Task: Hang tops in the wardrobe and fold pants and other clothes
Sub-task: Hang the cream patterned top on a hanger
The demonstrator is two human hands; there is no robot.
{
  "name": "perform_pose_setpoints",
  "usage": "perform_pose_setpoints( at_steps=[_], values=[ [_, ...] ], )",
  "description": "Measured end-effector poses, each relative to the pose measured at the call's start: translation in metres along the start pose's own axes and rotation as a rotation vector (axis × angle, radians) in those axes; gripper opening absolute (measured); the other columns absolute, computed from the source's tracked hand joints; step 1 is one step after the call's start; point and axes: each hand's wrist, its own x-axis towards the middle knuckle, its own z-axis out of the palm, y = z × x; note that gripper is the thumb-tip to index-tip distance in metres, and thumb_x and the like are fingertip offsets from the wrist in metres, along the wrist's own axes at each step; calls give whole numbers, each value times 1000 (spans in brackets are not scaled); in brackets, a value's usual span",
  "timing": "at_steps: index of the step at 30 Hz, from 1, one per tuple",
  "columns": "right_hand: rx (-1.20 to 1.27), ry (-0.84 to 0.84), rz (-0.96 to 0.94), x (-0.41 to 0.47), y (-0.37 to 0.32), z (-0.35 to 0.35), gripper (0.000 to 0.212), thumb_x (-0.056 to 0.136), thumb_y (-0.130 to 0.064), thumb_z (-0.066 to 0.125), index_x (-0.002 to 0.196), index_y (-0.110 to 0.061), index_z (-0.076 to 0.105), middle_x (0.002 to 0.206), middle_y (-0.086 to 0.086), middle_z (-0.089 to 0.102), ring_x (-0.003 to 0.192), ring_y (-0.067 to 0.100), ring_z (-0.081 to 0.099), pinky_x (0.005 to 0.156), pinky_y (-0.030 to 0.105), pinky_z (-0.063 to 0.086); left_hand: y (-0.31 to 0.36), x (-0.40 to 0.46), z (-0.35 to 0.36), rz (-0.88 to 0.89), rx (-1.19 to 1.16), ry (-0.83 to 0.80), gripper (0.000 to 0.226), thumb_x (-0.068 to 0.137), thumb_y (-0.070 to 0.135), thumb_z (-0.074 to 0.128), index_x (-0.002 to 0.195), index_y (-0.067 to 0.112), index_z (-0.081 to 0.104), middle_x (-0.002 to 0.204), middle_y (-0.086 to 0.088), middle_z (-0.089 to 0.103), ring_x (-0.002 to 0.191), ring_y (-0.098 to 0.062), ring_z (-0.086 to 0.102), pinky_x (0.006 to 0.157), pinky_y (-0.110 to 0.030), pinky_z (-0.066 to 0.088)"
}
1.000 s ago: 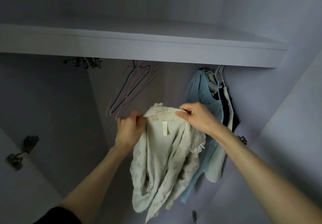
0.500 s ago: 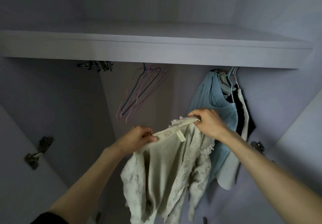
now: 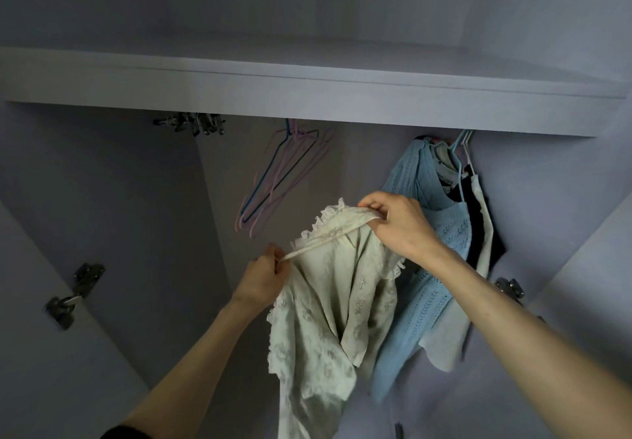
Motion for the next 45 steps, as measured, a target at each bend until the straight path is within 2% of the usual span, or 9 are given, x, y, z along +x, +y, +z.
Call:
perform_pose_setpoints(
  at_steps=[4,8,15,20,25,30,36,42,45],
  values=[
    [15,44,13,4,3,-3,30,83,1,55,105,-17,67,87,-16,60,89,10,60,92,30,46,6,2,2,-45,-108,-7,10,98,24,45,96,15,41,78,0,55,76,-21,51,54,-20,29],
    [42,92,98,11,17,-10,27,87,-2,57,109,-14,68,102,-1,70,87,6,57,80,19,41,6,-3,-4,55,-145,-71,13,97,28,48,98,16,49,86,-2,62,86,-20,57,71,-24,37],
    [89,146,183,16,22,-7,24,89,-5,58,108,-13,69,104,-1,70,90,6,57,81,17,39,10,-10,-12,113,-94,-358,29,81,32,71,85,8,57,74,-3,55,66,-10,48,56,-16,36],
    [-241,114,48,9,23,0,30,87,-1,55,112,-13,67,111,4,66,106,24,59,98,40,36,6,-3,-23,104,349,-36,19,91,23,56,102,8,58,102,-11,64,95,-33,60,77,-30,37],
    [-641,131,-6,-9,44,12,35,85,1,51,115,-11,61,112,7,60,107,25,52,85,38,29,15,2,-59,156,409,315,15,88,12,59,101,7,63,92,-14,66,79,-35,62,82,-38,42],
    [-680,113,147,-15,54,19,33,88,-8,51,119,-12,58,121,9,52,114,28,45,87,42,32,25,2,-79,88,308,443,13,86,9,59,96,4,66,85,-18,67,77,-38,62,80,-44,48],
    [-450,15,173,-15,51,25,37,86,-17,61,123,-18,55,124,4,54,106,28,59,93,43,38,1,-3,-99,-209,168,417,15,85,21,63,89,7,69,75,-10,65,76,-30,59,66,-29,38],
    [-400,-149,234,-14,37,53,21,90,-31,57,106,-21,64,106,4,69,102,27,62,92,39,41,-6,-13,-119,-430,-421,144,16,79,-1,67,66,6,61,69,-8,61,50,-12,61,45,-19,46],
    [-332,-212,250,-5,28,73,19,91,-25,54,105,-21,67,106,4,70,103,27,62,93,39,45,-5,-17,-134,-494,-442,23,6,82,7,67,80,12,65,79,-4,66,66,-11,63,58,-26,36]
  ],
)
